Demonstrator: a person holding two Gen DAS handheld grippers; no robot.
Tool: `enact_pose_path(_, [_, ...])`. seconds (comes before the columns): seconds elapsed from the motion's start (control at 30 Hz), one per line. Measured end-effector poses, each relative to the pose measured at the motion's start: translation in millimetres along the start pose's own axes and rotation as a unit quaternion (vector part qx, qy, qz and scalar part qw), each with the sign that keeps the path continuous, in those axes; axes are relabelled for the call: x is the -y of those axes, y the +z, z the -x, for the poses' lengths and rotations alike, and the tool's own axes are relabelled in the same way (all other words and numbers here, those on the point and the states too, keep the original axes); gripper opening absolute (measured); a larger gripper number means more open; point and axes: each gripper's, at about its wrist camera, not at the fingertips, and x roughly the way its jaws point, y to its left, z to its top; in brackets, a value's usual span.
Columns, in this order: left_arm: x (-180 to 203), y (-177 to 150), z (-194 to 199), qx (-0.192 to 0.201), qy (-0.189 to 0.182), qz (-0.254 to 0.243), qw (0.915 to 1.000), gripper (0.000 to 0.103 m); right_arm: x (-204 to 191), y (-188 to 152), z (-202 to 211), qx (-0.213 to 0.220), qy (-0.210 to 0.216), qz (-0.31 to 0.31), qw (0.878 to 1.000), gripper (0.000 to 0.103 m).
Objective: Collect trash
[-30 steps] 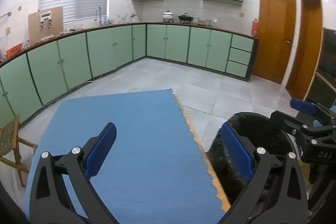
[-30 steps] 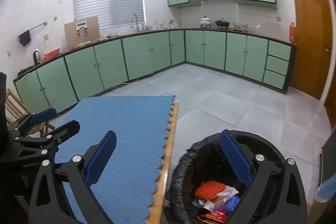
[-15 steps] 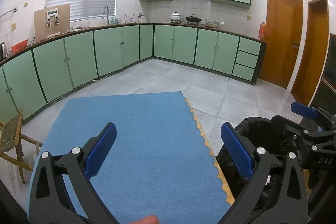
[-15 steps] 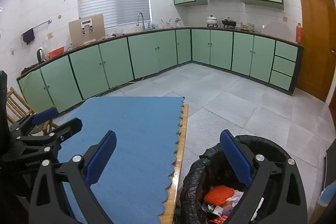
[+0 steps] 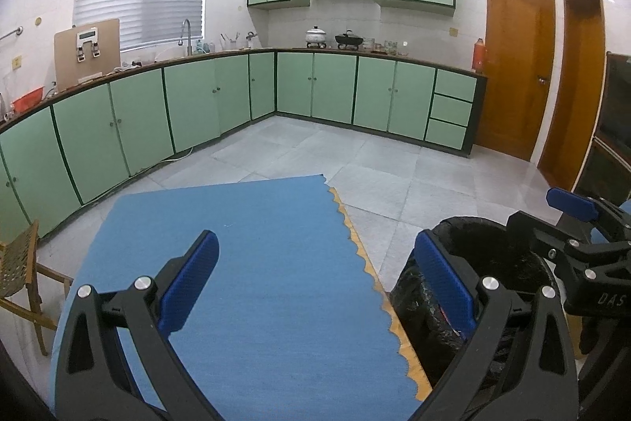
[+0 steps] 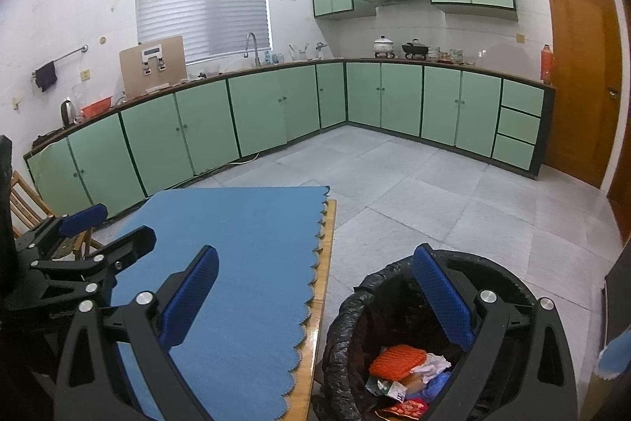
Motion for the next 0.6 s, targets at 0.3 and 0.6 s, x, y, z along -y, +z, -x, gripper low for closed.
enact_pose_path(0.3, [2,-1,-1,-0.002,-0.001,-0.004,1.0,0.097,7,-2,0,0.0,-0.003,-0.005,1.0,0.097])
enact_pose_path(0.6, [8,-1,-4,-0.009,-0.001,-0.003,1.0,0.097,11,-4,0,0.0,-0.006,-0.011,1.0,0.097])
